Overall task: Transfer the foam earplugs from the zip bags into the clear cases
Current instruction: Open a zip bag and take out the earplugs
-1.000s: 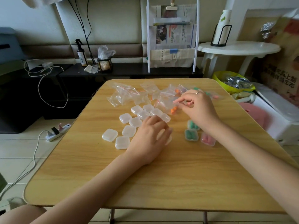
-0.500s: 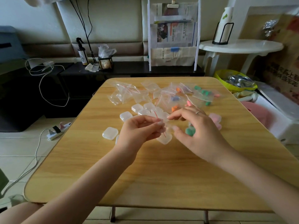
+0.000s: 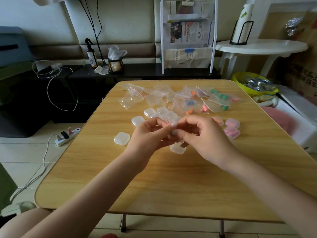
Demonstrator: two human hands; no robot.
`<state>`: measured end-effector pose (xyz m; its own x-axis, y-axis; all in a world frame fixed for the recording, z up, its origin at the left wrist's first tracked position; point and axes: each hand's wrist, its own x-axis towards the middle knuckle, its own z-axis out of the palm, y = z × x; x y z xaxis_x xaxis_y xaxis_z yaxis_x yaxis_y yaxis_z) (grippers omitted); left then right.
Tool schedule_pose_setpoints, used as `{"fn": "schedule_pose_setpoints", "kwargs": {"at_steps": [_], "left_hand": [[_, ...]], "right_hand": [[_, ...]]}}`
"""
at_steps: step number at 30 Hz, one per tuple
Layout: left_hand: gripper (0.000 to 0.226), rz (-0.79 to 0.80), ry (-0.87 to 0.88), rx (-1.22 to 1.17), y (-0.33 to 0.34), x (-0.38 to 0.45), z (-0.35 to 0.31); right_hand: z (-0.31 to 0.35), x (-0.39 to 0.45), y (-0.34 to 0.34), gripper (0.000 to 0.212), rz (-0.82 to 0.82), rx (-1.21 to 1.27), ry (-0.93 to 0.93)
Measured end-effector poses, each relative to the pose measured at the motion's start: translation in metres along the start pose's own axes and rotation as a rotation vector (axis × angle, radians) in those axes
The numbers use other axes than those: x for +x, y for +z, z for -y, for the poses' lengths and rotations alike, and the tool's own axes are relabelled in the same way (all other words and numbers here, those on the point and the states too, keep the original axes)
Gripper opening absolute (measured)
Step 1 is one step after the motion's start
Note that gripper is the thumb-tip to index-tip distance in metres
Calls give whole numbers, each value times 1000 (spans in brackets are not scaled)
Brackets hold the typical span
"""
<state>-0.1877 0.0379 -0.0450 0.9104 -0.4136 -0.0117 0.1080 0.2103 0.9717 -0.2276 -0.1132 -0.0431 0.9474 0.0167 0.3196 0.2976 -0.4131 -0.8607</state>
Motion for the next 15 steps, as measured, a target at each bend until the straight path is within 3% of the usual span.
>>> {"fn": "schedule_pose_setpoints", "kwargs": {"at_steps": [4, 10, 15], "left_hand": [[13, -13, 23, -1, 2, 1, 2], [10, -34, 60, 96, 1, 2, 4], [18, -41, 124, 310, 6, 0, 4]], "right_hand": [[-1, 1, -2, 5, -30, 126, 49], [-4, -1, 4, 8, -36, 109, 69], [-5, -3, 8, 13, -31, 144, 70]]}}
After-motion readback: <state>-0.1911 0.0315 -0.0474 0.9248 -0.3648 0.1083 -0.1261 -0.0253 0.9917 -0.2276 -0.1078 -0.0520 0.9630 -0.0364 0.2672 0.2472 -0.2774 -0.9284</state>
